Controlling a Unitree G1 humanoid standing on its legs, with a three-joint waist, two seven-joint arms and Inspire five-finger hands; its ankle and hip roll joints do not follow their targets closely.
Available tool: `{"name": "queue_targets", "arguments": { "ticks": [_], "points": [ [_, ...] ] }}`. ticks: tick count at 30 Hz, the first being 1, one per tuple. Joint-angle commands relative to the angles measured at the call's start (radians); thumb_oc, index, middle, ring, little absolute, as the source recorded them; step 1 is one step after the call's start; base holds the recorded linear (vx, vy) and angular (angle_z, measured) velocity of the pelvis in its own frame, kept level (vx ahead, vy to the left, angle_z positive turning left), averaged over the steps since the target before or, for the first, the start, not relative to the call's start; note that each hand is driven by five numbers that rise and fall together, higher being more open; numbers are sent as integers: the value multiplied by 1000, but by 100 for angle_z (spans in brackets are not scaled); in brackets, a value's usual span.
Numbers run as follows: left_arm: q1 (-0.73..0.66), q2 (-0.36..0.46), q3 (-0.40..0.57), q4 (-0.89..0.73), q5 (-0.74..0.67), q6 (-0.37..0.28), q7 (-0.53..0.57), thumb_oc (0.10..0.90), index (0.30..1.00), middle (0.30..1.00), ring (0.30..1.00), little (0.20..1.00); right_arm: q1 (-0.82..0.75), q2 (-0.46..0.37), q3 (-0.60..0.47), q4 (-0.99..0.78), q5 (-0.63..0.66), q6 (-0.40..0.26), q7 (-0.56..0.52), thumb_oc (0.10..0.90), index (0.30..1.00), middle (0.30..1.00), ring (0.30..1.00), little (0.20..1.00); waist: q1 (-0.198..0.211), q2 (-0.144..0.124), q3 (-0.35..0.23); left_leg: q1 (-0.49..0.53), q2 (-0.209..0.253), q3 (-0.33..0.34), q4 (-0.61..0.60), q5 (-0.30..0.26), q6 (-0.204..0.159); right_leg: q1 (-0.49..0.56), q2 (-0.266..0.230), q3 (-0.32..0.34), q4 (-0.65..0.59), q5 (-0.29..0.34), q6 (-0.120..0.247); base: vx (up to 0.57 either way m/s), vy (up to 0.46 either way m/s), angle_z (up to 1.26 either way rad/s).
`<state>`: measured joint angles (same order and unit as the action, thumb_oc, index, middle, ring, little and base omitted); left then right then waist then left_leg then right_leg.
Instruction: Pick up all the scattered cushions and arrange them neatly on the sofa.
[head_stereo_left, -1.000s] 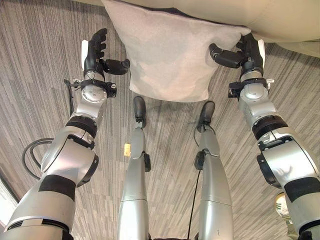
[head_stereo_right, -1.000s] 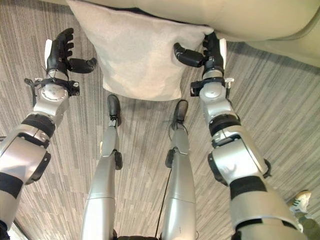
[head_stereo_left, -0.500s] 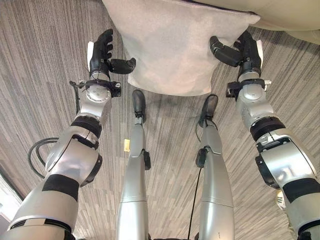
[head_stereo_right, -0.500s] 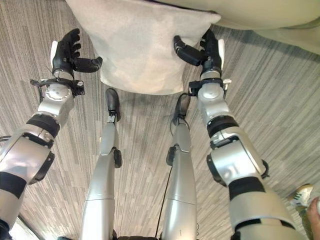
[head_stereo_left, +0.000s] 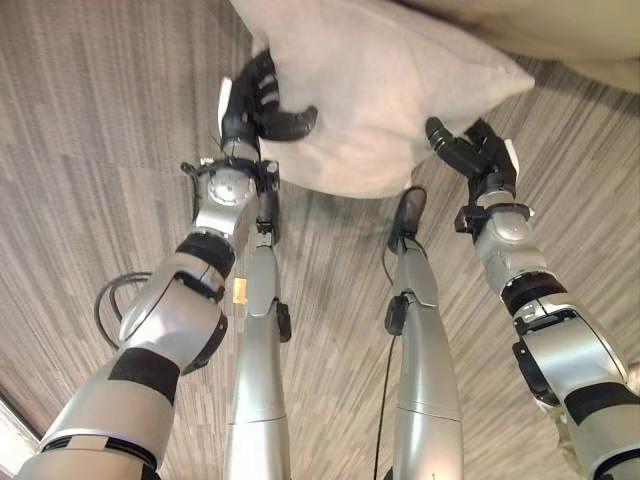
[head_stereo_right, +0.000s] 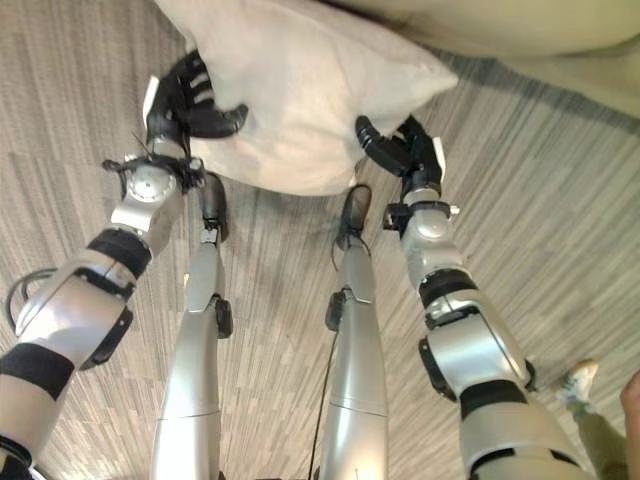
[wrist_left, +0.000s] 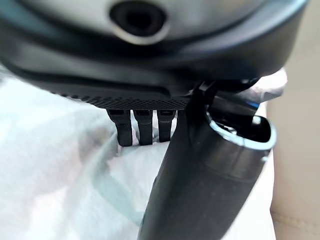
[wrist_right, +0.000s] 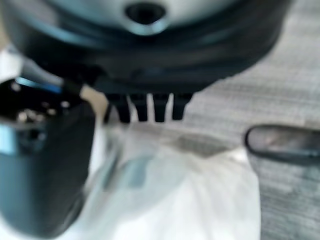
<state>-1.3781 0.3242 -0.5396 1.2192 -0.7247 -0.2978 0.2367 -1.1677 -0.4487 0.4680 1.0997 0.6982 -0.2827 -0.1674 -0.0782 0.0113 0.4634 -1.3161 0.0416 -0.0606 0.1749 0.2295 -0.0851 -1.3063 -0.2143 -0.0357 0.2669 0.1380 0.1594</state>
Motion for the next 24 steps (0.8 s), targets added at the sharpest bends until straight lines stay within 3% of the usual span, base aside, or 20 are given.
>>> {"name": "queue_targets", "arguments": {
  "ticks": [1, 3, 4, 6, 7, 8, 9, 10, 11, 12, 14, 24],
  "points": [
    [-180, -109, -14, -52, -62, -47, -50, 800, 900, 900, 900, 900, -172, 150, 181, -112, -103, -56, 22, 800, 900, 900, 900, 900, -30, 14, 57, -14, 14, -30, 107, -138, -21, 48, 25, 83, 5, -103, 27, 57, 101, -18],
    [-184, -118, -18, -54, -78, -42, -57, 800, 900, 900, 900, 900, -176, 157, 205, -111, -133, -50, 22, 800, 900, 900, 900, 900, -35, 16, 57, -17, 13, -28, 113, -140, -20, 47, 26, 87, 5, -102, 27, 11, 14, -14],
    [-189, -124, -17, -53, -88, -42, -63, 776, 865, 865, 865, 865, -178, 162, 212, -103, -146, -46, 23, 800, 900, 900, 900, 900, -36, 17, 57, -16, 13, -29, 114, -141, -19, 47, 27, 89, 6, -103, 26, 13, 9, -7],
    [-192, -134, -12, -53, -106, -45, -67, 598, 596, 596, 596, 596, -185, 180, 221, -83, -164, -42, 20, 800, 900, 900, 900, 900, -37, 17, 57, -16, 13, -30, 113, -141, -18, 48, 29, 91, 4, -103, 25, 0, 0, 0],
    [-199, -142, -12, -49, -113, -44, -71, 590, 585, 585, 585, 585, -191, 187, 225, -72, -171, -39, 20, 800, 900, 900, 900, 900, -37, 17, 57, -16, 13, -30, 114, -142, -17, 47, 29, 92, 6, -102, 25, 0, 0, 0],
    [-203, -148, -16, -50, -112, -44, -72, 450, 375, 375, 375, 375, -197, 195, 225, -65, -171, -40, 17, 800, 900, 900, 900, 900, -38, 18, 57, -17, 12, -29, 116, -143, -16, 46, 29, 92, 6, -102, 26, -2, 37, 0],
    [-206, -151, -16, -45, -112, -42, -75, 400, 300, 300, 300, 300, -206, 201, 225, -57, -173, -39, 19, 800, 900, 900, 900, 900, -38, 18, 57, -18, 11, -30, 116, -144, -15, 46, 30, 93, 6, -101, 27, -4, 37, -2],
    [-207, -154, -17, -46, -109, -44, -73, 400, 300, 300, 300, 300, -212, 205, 230, -50, -178, -39, 18, 800, 900, 900, 900, 900, -37, 19, 57, -18, 12, -29, 114, -143, -15, 45, 30, 93, 6, -100, 27, 0, 0, 0],
    [-207, -154, -17, -46, -109, -44, -73, 400, 300, 300, 300, 300, -212, 205, 230, -50, -178, -39, 18, 734, 801, 801, 801, 801, -37, 19, 57, -18, 12, -29, 114, -143, -15, 45, 30, 93, 6, -100, 27, -5, 13, -4],
    [-212, -153, -20, -42, -104, -44, -71, 400, 300, 300, 300, 300, -228, 209, 248, -33, -208, -34, 12, 508, 462, 462, 462, 462, -35, 19, 57, -20, 11, -30, 113, -143, -14, 42, 31, 96, 6, -99, 27, -2, 3, -3],
    [-212, -151, -20, -40, -101, -47, -67, 400, 300, 300, 300, 300, -233, 209, 257, -22, -224, -32, 6, 400, 300, 300, 300, 300, -34, 19, 57, -22, 10, -31, 112, -142, -14, 41, 30, 95, 6, -99, 27, -1, 2, -2],
    [-191, -220, 2, -51, -155, -70, -73, 400, 300, 300, 300, 300, -265, 206, 257, 65, -292, -19, -48, 400, 300, 300, 300, 300, -21, 32, 57, -10, -2, -33, 91, -130, -9, 61, 30, 95, -4, -93, 31, 0, 0, 0]
  ]
}}
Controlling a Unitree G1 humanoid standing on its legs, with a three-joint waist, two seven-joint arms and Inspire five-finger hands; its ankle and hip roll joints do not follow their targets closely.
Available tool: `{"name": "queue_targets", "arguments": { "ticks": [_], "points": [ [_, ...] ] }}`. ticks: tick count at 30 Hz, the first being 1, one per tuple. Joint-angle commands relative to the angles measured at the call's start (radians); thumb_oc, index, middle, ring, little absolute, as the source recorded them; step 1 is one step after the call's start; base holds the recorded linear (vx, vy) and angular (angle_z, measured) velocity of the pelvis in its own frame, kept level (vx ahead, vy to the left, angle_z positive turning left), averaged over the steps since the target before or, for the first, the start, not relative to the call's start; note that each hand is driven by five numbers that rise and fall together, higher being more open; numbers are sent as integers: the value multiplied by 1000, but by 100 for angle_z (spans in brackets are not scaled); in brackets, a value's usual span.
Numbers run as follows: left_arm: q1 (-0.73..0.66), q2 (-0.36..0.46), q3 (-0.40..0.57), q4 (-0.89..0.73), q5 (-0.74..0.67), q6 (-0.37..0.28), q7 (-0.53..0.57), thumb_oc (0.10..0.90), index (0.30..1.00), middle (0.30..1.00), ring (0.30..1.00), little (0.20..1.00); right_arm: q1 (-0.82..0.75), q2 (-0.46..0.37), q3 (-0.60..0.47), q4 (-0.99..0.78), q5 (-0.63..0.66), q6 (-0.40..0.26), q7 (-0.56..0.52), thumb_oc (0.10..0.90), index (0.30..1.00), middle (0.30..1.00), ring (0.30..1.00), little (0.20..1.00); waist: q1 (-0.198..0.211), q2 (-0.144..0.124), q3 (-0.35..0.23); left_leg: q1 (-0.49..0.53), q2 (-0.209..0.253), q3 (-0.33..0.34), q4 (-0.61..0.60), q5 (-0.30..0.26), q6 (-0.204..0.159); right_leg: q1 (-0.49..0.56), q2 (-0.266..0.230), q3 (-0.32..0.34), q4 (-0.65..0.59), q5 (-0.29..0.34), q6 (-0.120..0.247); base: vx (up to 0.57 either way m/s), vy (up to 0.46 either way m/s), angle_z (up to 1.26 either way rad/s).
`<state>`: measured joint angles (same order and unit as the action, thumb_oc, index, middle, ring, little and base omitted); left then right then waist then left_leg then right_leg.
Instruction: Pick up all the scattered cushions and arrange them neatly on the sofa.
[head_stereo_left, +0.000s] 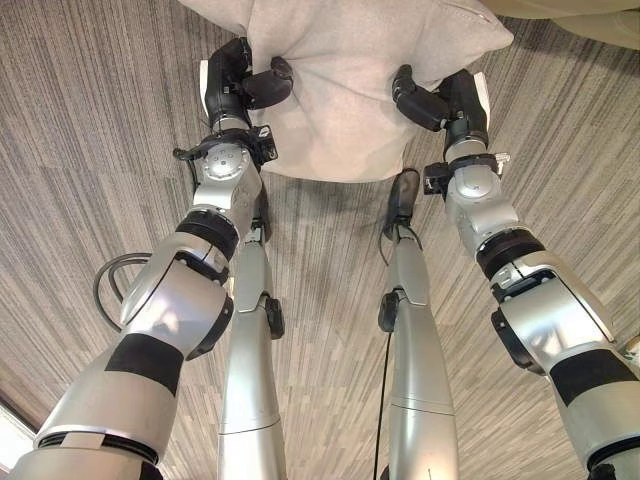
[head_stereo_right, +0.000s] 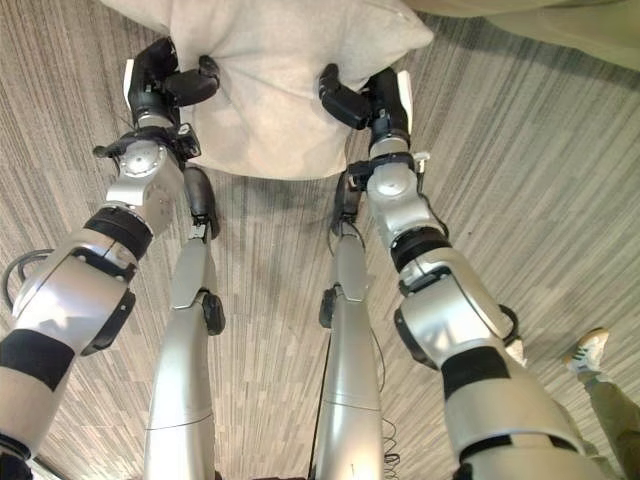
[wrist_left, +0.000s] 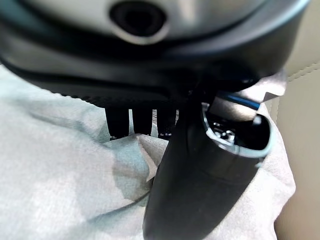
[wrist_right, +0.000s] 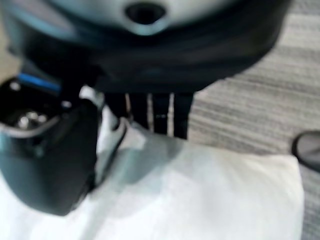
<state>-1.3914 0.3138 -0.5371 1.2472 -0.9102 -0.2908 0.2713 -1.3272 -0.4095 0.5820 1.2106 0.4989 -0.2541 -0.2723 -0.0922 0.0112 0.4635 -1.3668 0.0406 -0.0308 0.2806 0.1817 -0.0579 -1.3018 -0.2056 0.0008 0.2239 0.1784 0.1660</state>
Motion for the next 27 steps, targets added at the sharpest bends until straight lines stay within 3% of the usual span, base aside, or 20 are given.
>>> {"name": "queue_targets", "arguments": {
  "ticks": [1, 6, 8, 9, 11, 16, 17, 22, 23, 25, 27],
  "points": [
    [-173, -228, -7, -96, 41, -91, -94, 400, 300, 300, 300, 300, -102, 170, 128, -53, -86, -53, 43, 400, 300, 300, 300, 300, -6, 32, 56, 49, -4, -61, -17, -81, -35, 65, 21, 59, 38, -132, 25, 0, 0, 0],
    [-109, -258, -6, -189, 49, -138, -54, 400, 300, 300, 300, 300, -60, 166, 72, -113, -59, -83, 2, 400, 300, 300, 300, 300, -4, 30, 56, 78, -6, -61, -17, -82, -36, 99, 22, 53, 36, -130, 27, 0, 0, 0],
    [39, -279, 0, -352, 70, -176, -24, 400, 300, 300, 300, 300, 43, 142, 19, -251, -94, -114, -48, 400, 300, 300, 300, 300, -3, 30, 56, 115, -8, -61, -17, -88, -38, 139, 21, 44, 39, -131, 26, -25, -39, 4],
    [43, -279, -2, -355, 72, -175, -21, 400, 300, 300, 300, 300, 47, 142, 18, -254, -96, -113, -50, 400, 300, 300, 300, 300, -3, 30, 56, 118, -8, -61, -17, -88, -38, 142, 21, 43, 38, -131, 26, -21, -35, 7],
    [179, -297, 8, -450, 83, -181, -16, 400, 300, 300, 300, 300, 146, 120, -15, -332, -144, -122, -78, 400, 300, 300, 300, 300, 1, 31, 56, 170, -10, -59, -20, -94, -36, 189, 22, 35, 40, -132, 24, -27, -5, 10],
    [179, -297, 8, -450, 83, -181, -16, 400, 300, 300, 300, 300, 146, 120, -15, -332, -144, -122, -78, 400, 300, 300, 300, 300, 1, 31, 56, 170, -10, -59, -20, -94, -36, 189, 22, 35, 40, -132, 24, -19, -15, 3],
    [516, -269, 0, -638, 157, -164, -25, 400, 300, 300, 300, 300, 498, 124, -103, -538, -223, -133, -63, 400, 300, 300, 300, 300, 15, 8, 56, 389, -16, -63, -45, -112, -34, 408, 16, -4, 21, -133, 17, -87, -113, 2],
    [732, -182, -33, -824, 222, -153, -80, 400, 300, 300, 300, 300, 784, 114, -129, -726, -274, -142, 0, 400, 300, 300, 300, 300, 36, -12, 20, 613, -9, -69, -74, -128, -37, 649, 6, -48, -28, -148, 12, 3, -69, 19],
    [787, -159, -50, -880, 236, -154, -98, 400, 300, 300, 300, 300, 846, 89, -137, -767, -312, -138, 6, 400, 300, 300, 300, 300, 43, -20, -13, 700, -3, -68, -87, -139, -36, 748, 2, -63, -53, -159, 12, 84, -60, -1],
    [810, -151, -58, -904, 243, -155, -107, 400, 300, 300, 300, 300, 878, 80, -138, -792, -333, -136, 9, 400, 300, 300, 300, 300, 44, -23, -32, 743, -2, -67, -89, -147, -35, 796, 2, -71, -61, -164, 11, 101, -44, -3],
    [880, -136, -68, -959, 238, -155, -133, 400, 300, 300, 300, 300, 966, 47, -161, -852, -359, -130, 27, 400, 300, 300, 300, 300, 46, -32, -99, 883, 4, -57, -102, -172, -31, 938, -2, -84, -90, -176, 12, 228, -42, 3]
  ]
}}
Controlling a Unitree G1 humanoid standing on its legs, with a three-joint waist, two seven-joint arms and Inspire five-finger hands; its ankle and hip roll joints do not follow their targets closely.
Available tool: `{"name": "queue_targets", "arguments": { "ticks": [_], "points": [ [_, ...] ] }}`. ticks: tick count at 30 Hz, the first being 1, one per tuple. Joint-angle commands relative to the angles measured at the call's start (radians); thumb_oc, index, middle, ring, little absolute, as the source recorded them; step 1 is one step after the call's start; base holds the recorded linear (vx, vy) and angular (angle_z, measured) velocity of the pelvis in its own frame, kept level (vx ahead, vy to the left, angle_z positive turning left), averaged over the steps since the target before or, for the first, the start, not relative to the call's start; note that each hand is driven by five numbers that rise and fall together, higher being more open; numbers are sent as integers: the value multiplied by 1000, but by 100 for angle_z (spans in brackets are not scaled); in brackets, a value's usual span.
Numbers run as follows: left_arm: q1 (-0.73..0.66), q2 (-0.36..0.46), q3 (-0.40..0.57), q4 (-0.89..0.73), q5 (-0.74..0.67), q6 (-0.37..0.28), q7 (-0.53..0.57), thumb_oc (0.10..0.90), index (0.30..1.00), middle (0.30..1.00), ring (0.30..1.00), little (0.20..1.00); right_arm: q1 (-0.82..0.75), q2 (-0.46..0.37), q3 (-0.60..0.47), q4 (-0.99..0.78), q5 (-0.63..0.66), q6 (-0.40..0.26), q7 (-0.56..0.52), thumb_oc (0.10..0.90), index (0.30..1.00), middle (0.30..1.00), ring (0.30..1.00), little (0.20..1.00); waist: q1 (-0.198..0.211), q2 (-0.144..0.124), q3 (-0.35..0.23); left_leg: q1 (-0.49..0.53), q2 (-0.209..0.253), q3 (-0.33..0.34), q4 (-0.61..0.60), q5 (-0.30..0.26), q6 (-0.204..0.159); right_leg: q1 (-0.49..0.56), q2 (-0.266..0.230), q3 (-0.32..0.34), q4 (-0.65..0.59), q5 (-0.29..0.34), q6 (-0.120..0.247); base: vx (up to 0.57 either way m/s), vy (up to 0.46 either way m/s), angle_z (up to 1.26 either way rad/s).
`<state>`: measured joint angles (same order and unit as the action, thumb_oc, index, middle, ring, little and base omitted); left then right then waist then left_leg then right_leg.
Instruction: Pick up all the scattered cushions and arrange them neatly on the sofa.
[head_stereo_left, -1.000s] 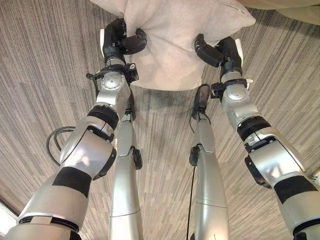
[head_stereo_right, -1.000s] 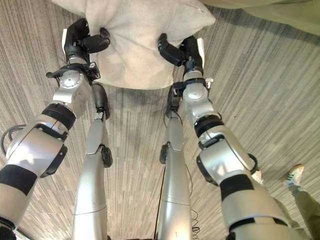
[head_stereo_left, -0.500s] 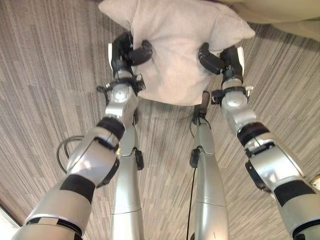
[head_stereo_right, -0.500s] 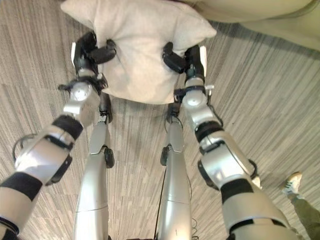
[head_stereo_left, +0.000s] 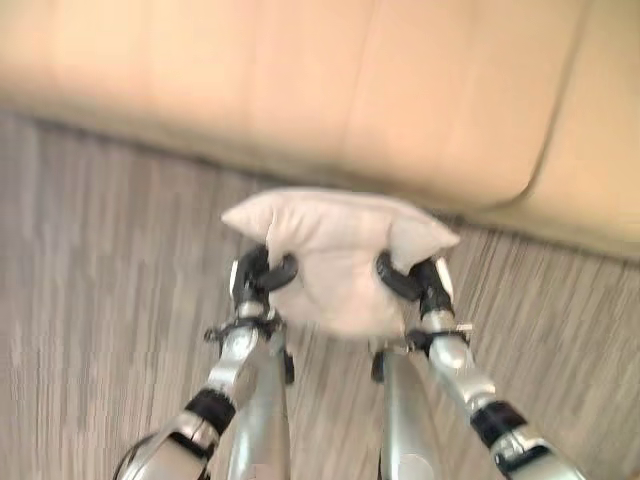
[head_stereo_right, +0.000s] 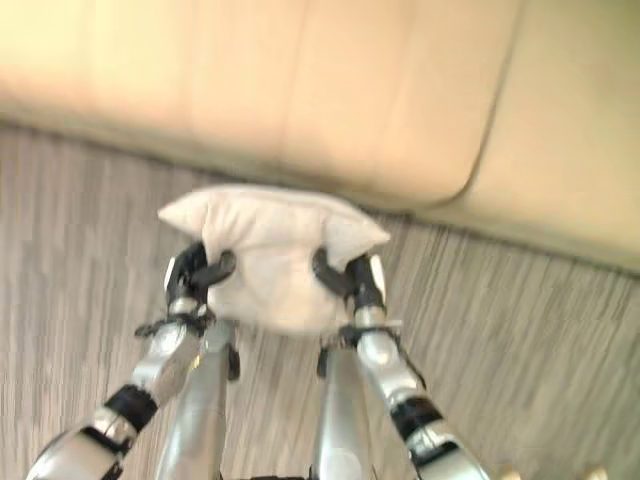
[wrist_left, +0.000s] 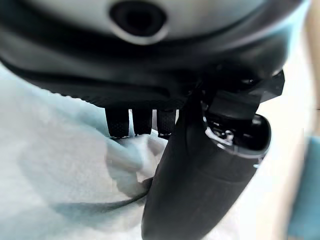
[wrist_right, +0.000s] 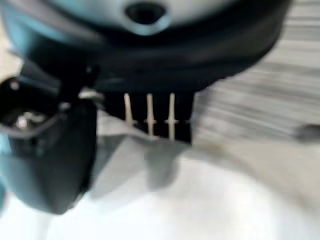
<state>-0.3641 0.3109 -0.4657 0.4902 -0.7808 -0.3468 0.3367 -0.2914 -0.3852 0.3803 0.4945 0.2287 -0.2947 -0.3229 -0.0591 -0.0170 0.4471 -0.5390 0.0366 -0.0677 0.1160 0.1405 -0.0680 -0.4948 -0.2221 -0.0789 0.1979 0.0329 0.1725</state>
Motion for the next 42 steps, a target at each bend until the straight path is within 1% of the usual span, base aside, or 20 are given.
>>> {"name": "queue_targets", "arguments": {
  "ticks": [1, 4, 8, 12, 13, 14, 16, 18, 20, 23, 24, 26, 28, 30, 31, 33, 35, 37, 39, 42],
  "points": [
    [-147, -133, -140, -202, 108, -99, -198, 400, 300, 300, 300, 300, -70, 23, 41, -136, -89, -89, 78, 400, 300, 300, 300, 300, 13, -4, -84, 55, 7, -20, 60, -127, -20, 130, 14, -5, -66, -28, 6, 236, -15, -1],
    [-85, -114, -154, -263, 95, -91, -226, 400, 300, 300, 300, 300, 35, -39, -2, -225, -157, -67, 94, 400, 300, 300, 300, 300, -1, -2, -168, 213, 5, -5, 24, -156, -11, 274, 14, -14, -88, -43, 10, 223, -23, -5],
    [-64, -112, -184, -286, 106, -69, -229, 400, 300, 300, 300, 300, 99, -73, -39, -291, -227, -42, 93, 400, 300, 300, 300, 300, -33, 16, -256, 343, 13, 36, -31, -174, -1, 353, 9, 0, -117, -38, 20, 226, -26, -16],
    [-57, -119, -187, -295, 130, -65, -209, 400, 300, 300, 300, 300, 99, -62, -56, -312, -262, -29, 64, 400, 300, 300, 300, 300, -25, 40, -282, 464, 39, 119, -82, -183, -3, 379, 5, -45, -114, -6, 35, 139, -20, -56],
    [-57, -122, -186, -296, 139, -61, -203, 400, 300, 300, 300, 300, 92, -62, -53, -321, -294, -25, 53, 400, 300, 300, 300, 300, -12, 47, -290, 514, 54, 163, -96, -194, -10, 389, -8, -145, -110, -3, 36, 84, -181, -107],
    [-57, -122, -191, -297, 158, -49, -219, 400, 300, 300, 300, 300, 102, -71, -61, -339, -359, -25, 24, 400, 300, 300, 300, 300, -1, 56, -307, 562, 68, 220, -106, -202, -12, 424, -47, -296, -107, 10, 38, 84, -180, -134],
    [-65, -119, -193, -300, 171, -54, -210, 400, 300, 300, 300, 300, 95, -82, -56, -353, -379, -29, 18, 400, 300, 300, 300, 300, -14, 52, -319, 576, 81, 246, -110, -199, -15, 443, -43, -305, -116, -5, 38, 68, -216, -118],
    [-69, -122, -196, -305, 195, -50, -205, 400, 300, 300, 300, 300, 111, -85, -51, -350, -374, -41, 8, 400, 300, 300, 300, 300, -36, 64, -354, 626, 119, 283, -122, -179, -37, 465, 19, -234, -124, -55, 14, 166, -409, -62],
    [-71, -126, -196, -302, 193, -52, -201, 400, 300, 300, 300, 300, 106, -79, -46, -344, -364, -38, 9, 400, 300, 300, 300, 300, -42, 68, -364, 627, 133, 287, -119, -161, -47, 464, 40, -216, -130, -63, 0, 85, -293, -68],
    [-81, -140, -199, -286, 185, -55, -215, 400, 300, 300, 300, 300, 120, -82, -46, -345, -360, -44, 8, 400, 300, 300, 300, 300, -55, 85, -379, 631, 190, 286, -87, -84, -79, 494, 103, -188, -154, -89, -35, 79, -319, -57],
    [-95, -152, -198, -272, 178, -55, -218, 400, 300, 300, 300, 300, 125, -87, -53, -343, -351, -42, 3, 400, 300, 300, 300, 300, -64, 89, -376, 622, 229, 292, -2, -12, -95, 518, 135, -171, -177, -87, -60, 88, -406, -51],
    [-109, -163, -195, -260, 177, -57, -216, 400, 300, 300, 300, 300, 122, -93, -53, -348, -350, -39, 5, 400, 300, 300, 300, 300, -66, 90, -366, 614, 237, 294, 58, -6, -90, 535, 148, -158, -188, -86, -72, 52, -252, -63],
    [-127, -185, -189, -245, 175, -63, -201, 400, 300, 300, 300, 300, 110, -101, -50, -349, -344, -32, 2, 400, 300, 300, 300, 300, -68, 85, -353, 606, 206, 271, 133, -23, -70, 549, 155, -122, -203, -84, -83, 38, -178, -68],
    [-140, -203, -192, -240, 182, -66, -189, 400, 300, 300, 300, 300, 106, -109, -46, -356, -339, -28, 8, 400, 300, 300, 300, 300, -59, 73, -351, 541, 123, 242, 162, -87, -47, 554, 154, -94, -229, -87, -84, 52, -202, -86],
    [-143, -208, -195, -237, 187, -64, -184, 400, 300, 300, 300, 300, 109, -113, -48, -360, -336, -27, 10, 400, 300, 300, 300, 300, -59, 68, -351, 515, 87, 248, 142, -137, -28, 559, 153, -76, -244, -88, -81, 103, -176, -79],
    [-143, -218, -199, -232, 192, -62, -180, 400, 300, 300, 300, 300, 108, -115, -45, -354, -332, -26, 13, 400, 300, 300, 300, 300, -61, 78, -351, 504, 50, 262, 78, -168, -15, 561, 155, -56, -255, -88, -75, 136, -64, -50],
    [-136, -229, -203, -228, 189, -58, -183, 400, 300, 300, 300, 300, 103, -116, -38, -345, -338, -19, 14, 400, 300, 300, 300, 300, -40, 91, -345, 452, -20, 228, 11, -139, -10, 573, 171, -30, -264, -87, -71, 159, -43, -65],
    [-130, -235, -205, -230, 184, -58, -190, 400, 300, 300, 300, 300, 106, -111, -37, -330, -359, -13, 4, 400, 300, 300, 300, 300, 2, 100, -329, 350, -98, 187, -57, -44, -17, 617, 222, 10, -276, -100, -83, 234, -153, -69],
    [-135, -234, -206, -234, 178, -60, -192, 400, 300, 300, 300, 300, 102, -105, -38, -329, -362, -12, 1, 400, 300, 300, 300, 300, 19, 101, -319, 341, -103, 173, -74, -19, -31, 630, 237, 33, -274, -108, -86, 145, -65, -51],
    [-129, -228, -202, -226, 167, -58, -188, 400, 300, 300, 300, 300, 92, -87, -34, -311, -363, -15, -6, 400, 300, 300, 300, 300, 46, 110, -330, 400, -127, 99, -139, -22, 21, 661, 269, 58, -259, -144, -101, 252, -24, -82]
  ]
}}
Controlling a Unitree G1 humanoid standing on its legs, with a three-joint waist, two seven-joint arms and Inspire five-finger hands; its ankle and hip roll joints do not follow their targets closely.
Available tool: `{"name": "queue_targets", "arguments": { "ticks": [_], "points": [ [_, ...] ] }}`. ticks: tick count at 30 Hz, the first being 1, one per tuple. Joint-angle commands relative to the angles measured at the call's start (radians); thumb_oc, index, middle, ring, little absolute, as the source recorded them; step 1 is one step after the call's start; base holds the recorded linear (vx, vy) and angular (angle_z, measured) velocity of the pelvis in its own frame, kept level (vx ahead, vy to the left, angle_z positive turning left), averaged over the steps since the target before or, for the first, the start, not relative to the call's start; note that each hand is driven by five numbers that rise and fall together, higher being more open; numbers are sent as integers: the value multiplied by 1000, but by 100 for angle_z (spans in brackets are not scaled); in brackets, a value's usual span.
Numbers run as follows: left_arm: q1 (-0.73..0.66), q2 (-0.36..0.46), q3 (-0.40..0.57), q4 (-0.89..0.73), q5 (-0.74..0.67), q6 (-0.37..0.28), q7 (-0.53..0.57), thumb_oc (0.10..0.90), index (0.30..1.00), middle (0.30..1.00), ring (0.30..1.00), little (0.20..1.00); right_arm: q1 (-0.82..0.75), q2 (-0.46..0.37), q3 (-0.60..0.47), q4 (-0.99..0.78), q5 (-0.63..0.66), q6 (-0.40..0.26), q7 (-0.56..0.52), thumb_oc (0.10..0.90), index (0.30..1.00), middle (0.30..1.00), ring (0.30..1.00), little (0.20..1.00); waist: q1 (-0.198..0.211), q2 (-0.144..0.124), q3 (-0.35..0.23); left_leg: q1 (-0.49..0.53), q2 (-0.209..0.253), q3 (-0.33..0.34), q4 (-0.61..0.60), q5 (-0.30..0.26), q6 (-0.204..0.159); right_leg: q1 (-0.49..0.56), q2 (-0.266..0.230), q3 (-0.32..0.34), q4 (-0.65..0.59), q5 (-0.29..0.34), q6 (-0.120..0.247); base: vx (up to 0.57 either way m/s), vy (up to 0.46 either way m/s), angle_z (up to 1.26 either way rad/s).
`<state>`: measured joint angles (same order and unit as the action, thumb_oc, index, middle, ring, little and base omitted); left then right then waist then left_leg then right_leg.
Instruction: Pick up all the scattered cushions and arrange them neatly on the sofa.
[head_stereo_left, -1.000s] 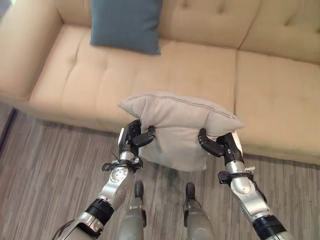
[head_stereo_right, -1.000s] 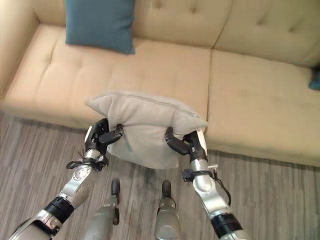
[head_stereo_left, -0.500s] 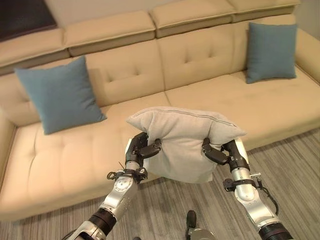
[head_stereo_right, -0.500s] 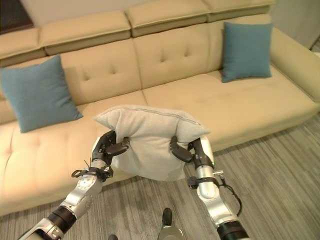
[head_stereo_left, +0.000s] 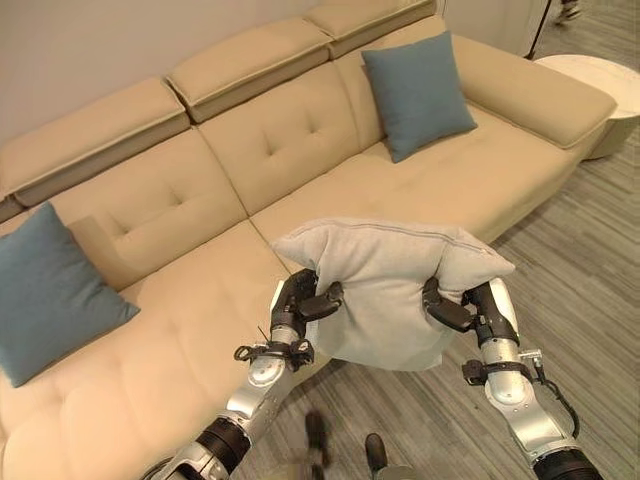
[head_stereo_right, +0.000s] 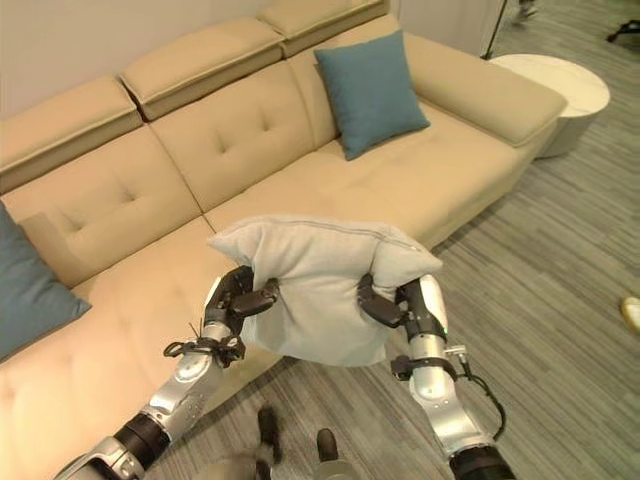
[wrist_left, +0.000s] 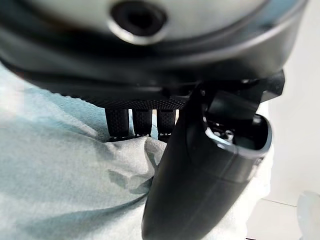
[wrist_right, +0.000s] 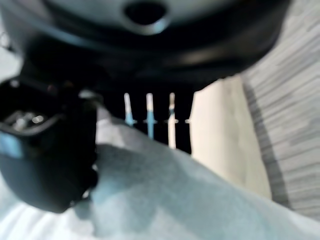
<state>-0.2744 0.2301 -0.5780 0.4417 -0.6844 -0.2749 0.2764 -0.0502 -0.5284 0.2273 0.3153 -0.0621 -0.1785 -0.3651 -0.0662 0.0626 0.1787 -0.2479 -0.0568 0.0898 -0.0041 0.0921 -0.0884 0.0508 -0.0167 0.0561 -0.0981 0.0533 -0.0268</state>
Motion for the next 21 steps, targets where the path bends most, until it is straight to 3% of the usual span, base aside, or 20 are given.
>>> {"name": "queue_targets", "arguments": {
  "ticks": [1, 2, 3, 5, 6, 7, 8, 9, 11, 14, 16, 17, 19, 21],
  "points": [
    [-219, -130, -93, -187, 65, -123, -126, 400, 300, 300, 300, 300, -143, 64, 113, -127, -69, -133, 29, 400, 300, 300, 300, 300, 52, 17, -74, 135, -34, -71, -13, 15, 65, 122, 70, -76, 105, -196, 87, 268, -19, -51],
    [-219, -130, -93, -187, 65, -123, -126, 400, 300, 300, 300, 300, -143, 65, 113, -127, -69, -133, 29, 400, 300, 300, 300, 300, 52, 16, -74, 136, -35, -71, -13, 15, 66, 121, 69, -76, 109, -199, 87, 283, -56, -57],
    [-224, -110, -81, -200, 66, -121, -115, 400, 300, 300, 300, 300, -157, 84, 115, -120, -70, -129, 22, 400, 300, 300, 300, 300, 60, 1, -67, 166, -29, -66, 9, -19, 93, 60, 77, -90, 316, -183, 149, 133, -35, -20],
    [-223, -111, -81, -200, 66, -121, -115, 400, 300, 300, 300, 300, -157, 84, 115, -120, -69, -129, 22, 400, 300, 300, 300, 300, 59, -2, -70, 169, -33, -66, 8, -25, 95, 60, 72, -90, 319, -192, 151, 116, -31, -24],
    [-240, -97, -69, -221, 66, -124, -109, 400, 300, 300, 300, 300, -171, 89, 113, -125, -79, -121, 27, 400, 300, 300, 300, 300, 46, 3, -41, 201, -9, -73, 32, -53, 111, -55, 52, -103, 553, -113, 247, 110, -32, -12],
    [-245, -93, -63, -214, 70, -123, -99, 400, 300, 300, 300, 300, -178, 95, 110, -117, -82, -114, 29, 400, 300, 300, 300, 300, 38, 11, -34, 219, 1, -81, 39, -62, 115, -104, 26, -116, 632, -89, 265, 181, -50, -18],
    [-249, -93, -54, -211, 70, -122, -95, 400, 300, 300, 300, 300, -181, 103, 104, -112, -82, -109, 26, 400, 300, 300, 300, 300, 36, 19, -34, 235, 9, -88, 40, -74, 115, -128, -19, -137, 657, -91, 259, 156, -39, 15],
    [-252, -94, -54, -212, 69, -119, -97, 400, 300, 300, 300, 300, -177, 106, 98, -110, -80, -106, 27, 400, 300, 300, 300, 300, 28, 22, -31, 253, 11, -102, 35, -84, 114, -137, -68, -163, 660, -115, 236, 174, -76, 30],
    [-269, -96, -54, -205, 77, -114, -108, 400, 300, 300, 300, 300, -168, 111, 84, -113, -85, -99, 29, 400, 300, 300, 300, 300, 19, 31, -35, 272, 26, -129, 30, -110, 102, -136, -145, -160, 551, -156, 191, 182, -146, 61],
    [-272, -94, -62, -210, 94, -112, -122, 400, 300, 300, 300, 300, -152, 105, 63, -120, -81, -98, 31, 400, 300, 300, 300, 300, 2, 23, -57, 279, 21, -167, 42, -153, 80, -115, -210, -86, 328, -111, 198, 214, -242, 52],
    [-264, -95, -62, -213, 104, -118, -124, 400, 300, 300, 300, 300, -141, 104, 54, -111, -83, -95, 26, 400, 300, 300, 300, 300, -21, 15, -73, 308, 22, -206, 37, -181, 66, -147, -232, -2, 215, -27, 228, 279, -253, 58],
    [-262, -95, -62, -213, 104, -118, -124, 400, 300, 300, 300, 300, -140, 104, 54, -111, -83, -95, 26, 400, 300, 300, 300, 300, -21, 16, -73, 311, 23, -206, 36, -183, 66, -143, -231, -3, 210, -25, 228, 278, -298, 61],
    [-239, -91, -73, -189, 109, -109, -129, 400, 300, 300, 300, 300, -140, 118, 49, -80, -75, -79, 27, 400, 300, 300, 300, 300, -15, -14, -90, 339, 41, -224, 47, -226, 48, -119, -227, -10, 149, -25, 251, 258, -356, 57],
    [-236, -83, -56, -190, 111, -110, -119, 400, 300, 300, 300, 300, -145, 121, 58, -84, -48, -82, 50, 400, 300, 300, 300, 300, -12, -21, -106, 351, 80, -240, 54, -218, 29, -111, -193, -6, 165, -28, 248, 206, -331, 64]
  ]
}}
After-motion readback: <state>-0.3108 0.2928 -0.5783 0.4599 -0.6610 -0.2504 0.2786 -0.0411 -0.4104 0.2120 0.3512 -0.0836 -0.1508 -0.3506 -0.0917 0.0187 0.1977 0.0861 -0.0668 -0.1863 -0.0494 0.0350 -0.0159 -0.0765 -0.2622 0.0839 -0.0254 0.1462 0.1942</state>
